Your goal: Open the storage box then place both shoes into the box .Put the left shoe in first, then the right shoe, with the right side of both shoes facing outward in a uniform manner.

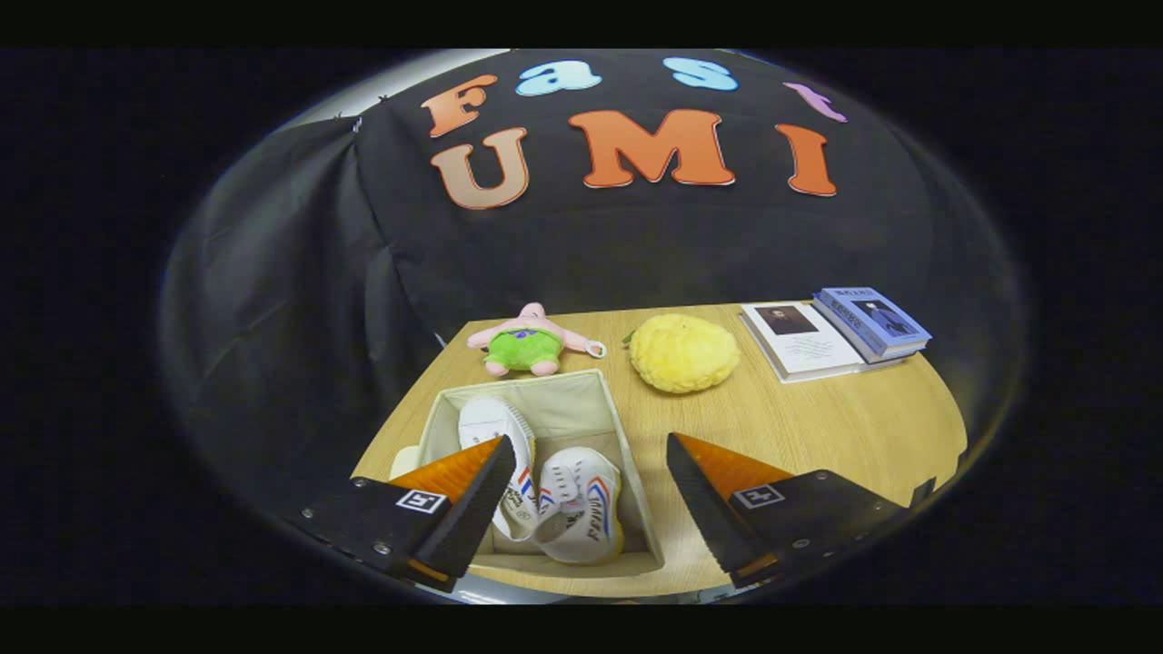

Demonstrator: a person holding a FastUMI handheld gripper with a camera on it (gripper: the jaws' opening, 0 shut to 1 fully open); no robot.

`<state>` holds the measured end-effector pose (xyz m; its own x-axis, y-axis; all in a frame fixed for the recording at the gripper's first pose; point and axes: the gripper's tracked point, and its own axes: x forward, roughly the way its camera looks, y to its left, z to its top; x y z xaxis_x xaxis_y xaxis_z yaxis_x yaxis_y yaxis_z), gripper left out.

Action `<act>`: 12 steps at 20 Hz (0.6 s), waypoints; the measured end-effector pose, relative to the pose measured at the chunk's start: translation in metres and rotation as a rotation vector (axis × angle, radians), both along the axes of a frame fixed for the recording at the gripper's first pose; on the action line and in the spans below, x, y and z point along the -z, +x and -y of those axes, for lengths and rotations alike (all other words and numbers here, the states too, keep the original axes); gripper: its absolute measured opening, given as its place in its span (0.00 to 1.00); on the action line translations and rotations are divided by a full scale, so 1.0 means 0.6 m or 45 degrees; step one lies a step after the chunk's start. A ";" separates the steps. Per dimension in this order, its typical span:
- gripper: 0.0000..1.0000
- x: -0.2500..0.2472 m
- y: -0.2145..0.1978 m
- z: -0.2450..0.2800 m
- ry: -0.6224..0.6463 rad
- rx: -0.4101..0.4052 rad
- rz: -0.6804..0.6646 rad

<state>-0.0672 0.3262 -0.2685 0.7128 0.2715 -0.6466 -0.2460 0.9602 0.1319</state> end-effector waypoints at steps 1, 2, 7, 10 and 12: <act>0.99 -0.012 0.004 0.006 0.005 0.008 0.012; 0.99 -0.026 0.012 0.013 0.010 0.013 0.031; 0.99 -0.117 0.062 0.061 0.023 0.037 0.134; 0.99 -0.184 0.088 0.108 0.010 0.055 0.218; 0.98 -0.221 0.104 0.140 -0.006 0.066 0.279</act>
<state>-0.0051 0.2424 -0.1360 0.8493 0.2283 -0.4761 -0.2187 0.9728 0.0763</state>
